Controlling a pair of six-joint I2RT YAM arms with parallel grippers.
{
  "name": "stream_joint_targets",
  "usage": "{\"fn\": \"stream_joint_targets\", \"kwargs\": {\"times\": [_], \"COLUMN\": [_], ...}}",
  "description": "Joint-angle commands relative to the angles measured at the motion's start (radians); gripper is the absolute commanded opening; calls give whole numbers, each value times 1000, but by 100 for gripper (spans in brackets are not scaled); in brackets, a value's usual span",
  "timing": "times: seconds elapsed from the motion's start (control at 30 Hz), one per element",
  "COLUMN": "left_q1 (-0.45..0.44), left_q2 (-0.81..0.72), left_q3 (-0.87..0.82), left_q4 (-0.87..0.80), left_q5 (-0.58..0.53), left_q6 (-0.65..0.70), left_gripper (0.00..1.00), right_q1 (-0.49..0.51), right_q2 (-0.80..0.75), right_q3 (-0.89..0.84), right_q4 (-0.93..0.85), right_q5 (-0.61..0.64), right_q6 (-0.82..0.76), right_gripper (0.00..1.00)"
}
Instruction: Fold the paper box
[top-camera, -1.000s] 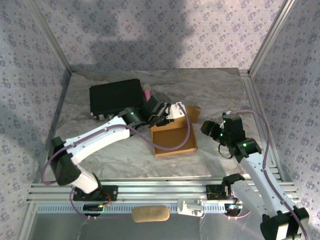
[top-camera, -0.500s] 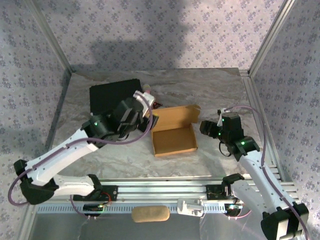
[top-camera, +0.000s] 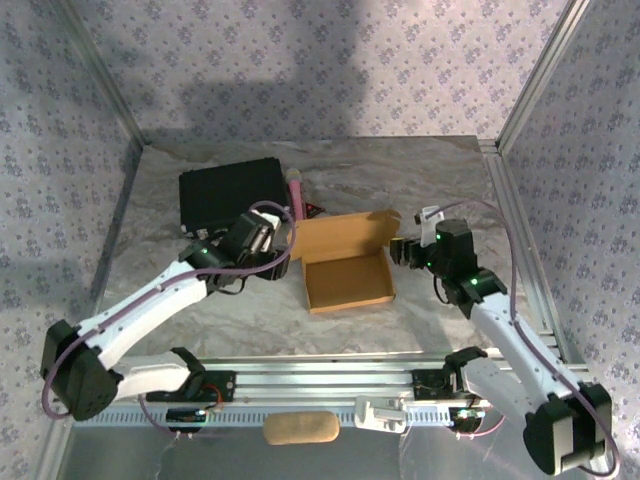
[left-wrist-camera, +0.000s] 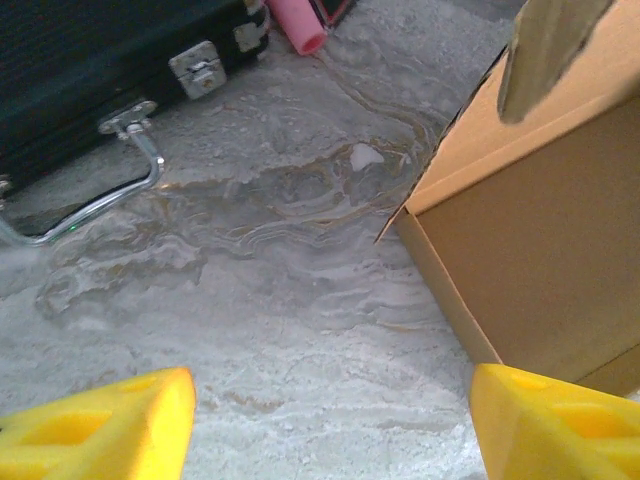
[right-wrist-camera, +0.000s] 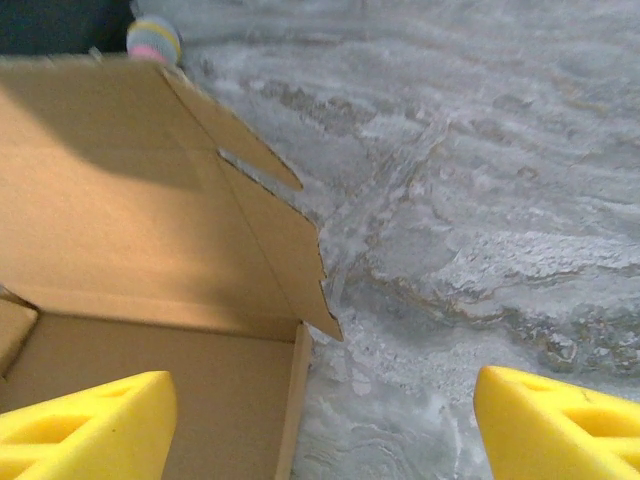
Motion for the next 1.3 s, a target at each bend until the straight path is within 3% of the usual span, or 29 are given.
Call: {"fn": "stream_joint_targets", "kwargs": {"times": [0.0, 0.2, 0.5, 0.77, 0.93, 1.27], "left_q1": [4, 5, 0, -21, -36, -63], "left_q2": [80, 187, 230, 268, 277, 335], "left_q3": [96, 178, 181, 210, 230, 268], "left_q4": [71, 57, 94, 85, 81, 82], "left_q5": [95, 38, 59, 11, -28, -81], "left_q6": [78, 99, 82, 53, 31, -45], "left_gripper": [71, 68, 56, 36, 23, 4], "right_q1": [2, -9, -63, -58, -39, 24], "right_q2": [77, 189, 286, 311, 296, 254], "right_q3": [66, 107, 134, 143, 140, 122], "right_q4": [12, 41, 91, 114, 87, 60], "right_q5": [-37, -27, -144, -221, -187, -108], "right_q6": [-88, -119, -136, -139, -142, -100], "right_gripper": [79, 78, 72, 54, 38, 20]}}
